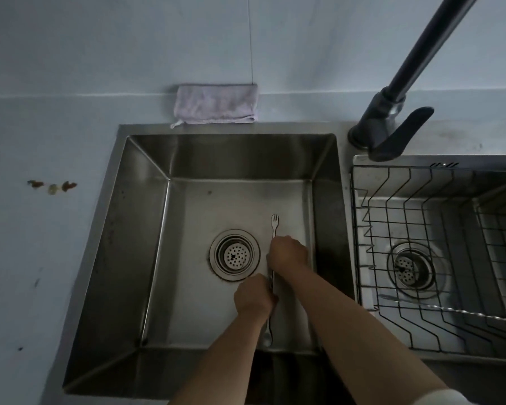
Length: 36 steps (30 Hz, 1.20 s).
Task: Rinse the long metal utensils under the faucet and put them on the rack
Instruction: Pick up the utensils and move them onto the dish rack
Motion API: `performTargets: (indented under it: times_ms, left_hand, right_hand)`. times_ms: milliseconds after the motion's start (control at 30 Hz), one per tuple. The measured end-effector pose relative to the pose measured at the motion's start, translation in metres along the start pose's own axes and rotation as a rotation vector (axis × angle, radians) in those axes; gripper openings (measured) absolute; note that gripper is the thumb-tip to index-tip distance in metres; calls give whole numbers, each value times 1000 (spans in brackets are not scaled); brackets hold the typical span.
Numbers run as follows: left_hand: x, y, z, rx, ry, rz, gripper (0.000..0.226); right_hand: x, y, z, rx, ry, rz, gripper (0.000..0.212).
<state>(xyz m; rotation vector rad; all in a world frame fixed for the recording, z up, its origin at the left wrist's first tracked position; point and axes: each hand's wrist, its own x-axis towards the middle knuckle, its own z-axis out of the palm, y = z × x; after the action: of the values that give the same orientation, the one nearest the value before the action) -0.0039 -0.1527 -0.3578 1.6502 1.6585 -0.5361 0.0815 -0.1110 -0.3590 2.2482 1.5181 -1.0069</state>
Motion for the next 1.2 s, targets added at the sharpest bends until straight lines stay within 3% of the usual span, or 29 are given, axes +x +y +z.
performTargets:
  times_ms: [367, 567, 867, 1033, 1200]
  left_hand:
    - [-3, 6, 5, 20, 26, 36, 26]
    - [-16, 8, 1, 33, 41, 38, 27]
    - [-54, 17, -51, 22, 225, 132, 28]
    - [-80, 25, -83, 129, 389, 200, 20]
    - [-105, 48, -99, 192, 420, 367, 20]
  right_hand:
    - [-3, -7, 14, 278, 29, 173, 25]
    - [-14, -4, 4, 339, 38, 162, 24]
    - [-60, -13, -54, 404, 245, 30, 26]
    - [-90, 1, -94, 613, 337, 38, 25]
    - [-121, 36, -122, 840, 458, 60, 19]
